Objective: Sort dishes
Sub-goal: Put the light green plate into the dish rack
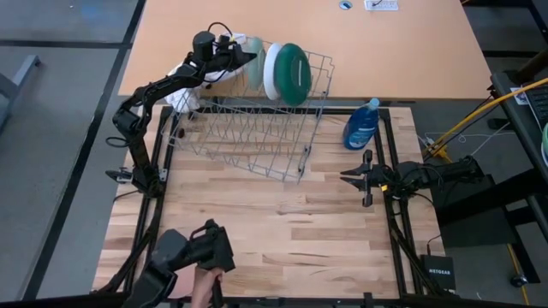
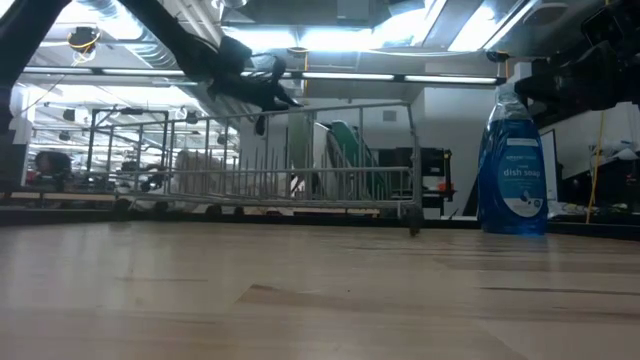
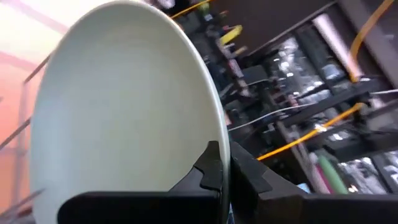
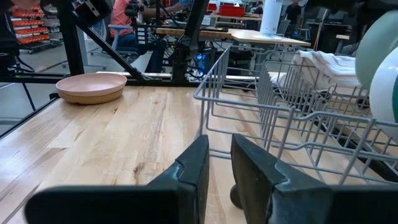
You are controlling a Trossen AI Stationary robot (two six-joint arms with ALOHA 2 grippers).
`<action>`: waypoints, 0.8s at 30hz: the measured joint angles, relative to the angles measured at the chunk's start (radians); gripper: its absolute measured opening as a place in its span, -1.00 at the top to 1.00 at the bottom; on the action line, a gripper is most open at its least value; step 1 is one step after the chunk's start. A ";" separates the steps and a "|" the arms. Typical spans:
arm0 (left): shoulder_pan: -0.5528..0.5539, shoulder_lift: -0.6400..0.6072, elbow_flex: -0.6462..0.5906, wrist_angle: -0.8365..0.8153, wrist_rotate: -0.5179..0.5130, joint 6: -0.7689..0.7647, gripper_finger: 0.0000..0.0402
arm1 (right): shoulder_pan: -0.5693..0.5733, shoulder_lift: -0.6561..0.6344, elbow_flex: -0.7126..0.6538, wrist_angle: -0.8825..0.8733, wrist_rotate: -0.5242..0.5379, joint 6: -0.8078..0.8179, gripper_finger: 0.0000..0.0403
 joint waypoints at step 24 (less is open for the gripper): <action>0.022 0.087 0.002 0.150 0.051 0.040 1.00 | 0.000 0.000 0.000 0.000 0.000 0.000 0.64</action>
